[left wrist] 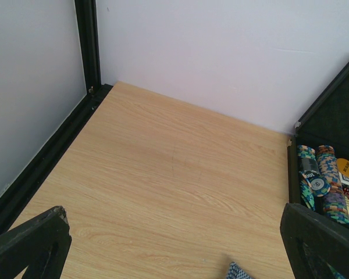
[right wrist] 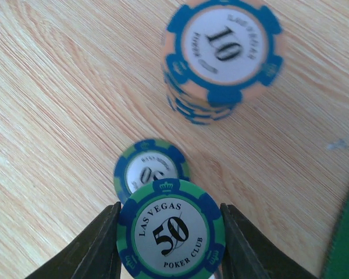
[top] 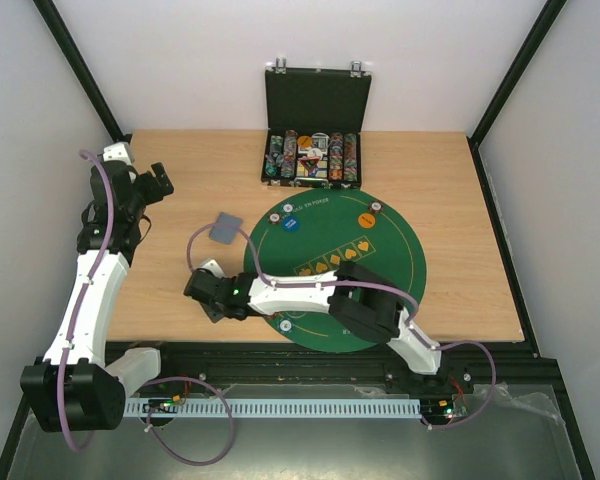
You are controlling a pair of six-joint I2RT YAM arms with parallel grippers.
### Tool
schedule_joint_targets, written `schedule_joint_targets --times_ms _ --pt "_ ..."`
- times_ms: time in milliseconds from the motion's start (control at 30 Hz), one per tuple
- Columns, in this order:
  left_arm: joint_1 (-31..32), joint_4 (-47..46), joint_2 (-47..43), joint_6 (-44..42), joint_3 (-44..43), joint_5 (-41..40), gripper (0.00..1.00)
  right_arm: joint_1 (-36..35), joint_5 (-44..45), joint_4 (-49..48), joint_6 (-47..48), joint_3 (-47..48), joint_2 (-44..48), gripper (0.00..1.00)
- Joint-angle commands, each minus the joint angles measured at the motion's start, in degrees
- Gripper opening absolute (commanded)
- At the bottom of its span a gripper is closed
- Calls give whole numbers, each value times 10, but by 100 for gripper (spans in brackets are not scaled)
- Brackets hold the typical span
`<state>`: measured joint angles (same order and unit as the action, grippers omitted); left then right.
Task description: Distribute texas hold em gaming equipment
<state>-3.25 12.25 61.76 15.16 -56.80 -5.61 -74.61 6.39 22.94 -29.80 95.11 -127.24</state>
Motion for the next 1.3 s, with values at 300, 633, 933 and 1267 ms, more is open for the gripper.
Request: schedule_joint_targets --times_ms 300,633,933,1267 --pt "-2 -13 -4 -5 6 -2 99 91 64 -29 -10 -186 188 29" --pt "-2 -12 -3 -6 6 -5 99 363 55 -91 50 -334 290 30" --pt "-2 -12 -2 -7 6 -6 99 528 -7 -126 104 -284 224 30" --pt "-2 -11 0 -7 5 -4 99 563 -20 -109 127 -171 122 30"
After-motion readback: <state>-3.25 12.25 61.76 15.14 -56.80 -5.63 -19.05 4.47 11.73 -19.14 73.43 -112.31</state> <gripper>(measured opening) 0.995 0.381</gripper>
